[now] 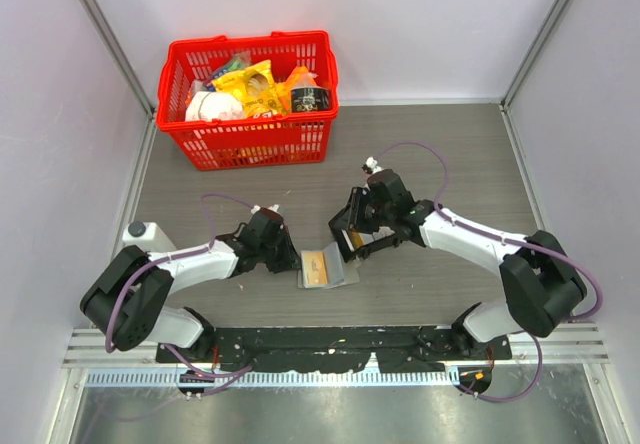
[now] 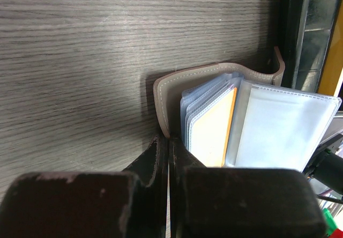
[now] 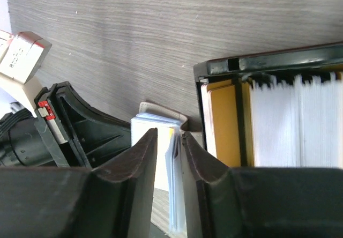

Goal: Put the credit cards into the card holder
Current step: Pick up the credit card from the storage box.

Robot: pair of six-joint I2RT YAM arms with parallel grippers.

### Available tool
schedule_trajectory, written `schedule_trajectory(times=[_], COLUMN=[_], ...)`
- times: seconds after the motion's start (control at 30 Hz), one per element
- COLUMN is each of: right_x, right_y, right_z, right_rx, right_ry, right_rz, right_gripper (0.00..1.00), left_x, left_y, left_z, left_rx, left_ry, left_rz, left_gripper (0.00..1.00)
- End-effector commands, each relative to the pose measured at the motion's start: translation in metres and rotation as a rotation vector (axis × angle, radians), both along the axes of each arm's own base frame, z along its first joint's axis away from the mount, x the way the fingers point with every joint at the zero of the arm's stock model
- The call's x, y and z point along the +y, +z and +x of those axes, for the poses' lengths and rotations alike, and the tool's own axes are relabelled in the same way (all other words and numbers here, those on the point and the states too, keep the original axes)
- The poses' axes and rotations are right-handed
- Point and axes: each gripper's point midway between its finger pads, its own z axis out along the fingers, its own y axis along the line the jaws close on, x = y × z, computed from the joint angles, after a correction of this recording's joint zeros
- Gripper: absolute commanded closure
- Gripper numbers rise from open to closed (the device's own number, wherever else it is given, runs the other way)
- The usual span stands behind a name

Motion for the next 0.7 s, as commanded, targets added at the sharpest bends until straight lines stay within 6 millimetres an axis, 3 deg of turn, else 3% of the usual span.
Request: schedule_trajectory(times=[0.0,0.1,0.33,0.67], right_x=[-0.015,-0.02,-0.013,-0.002], right_y=[0.02,0.009,-0.01,-0.046], right_z=[0.013,0.012,0.005,0.001], right_rx=[-0.116,-0.099,-0.062,-0.03], right_ry=[-0.032,-0.01,0.048,0.096], right_rz=[-0.074,-0.134,-0.155,-0.26], right_gripper=[0.68,0.66,0.58,0.54], left_x=[0.015,0.014,0.015,0.016], left_y=[-0.021,-0.022,-0.02,-0.02], left_z=[-0.013,-0.014,-0.013,-0.014], left_rx=[0.059,0.061,0.06,0.062], left_ry=[-0.016,-0.021,-0.016,-0.017], left_rz=[0.091,0.092,0.089,0.096], left_gripper=[1.0,1.0,1.0,1.0])
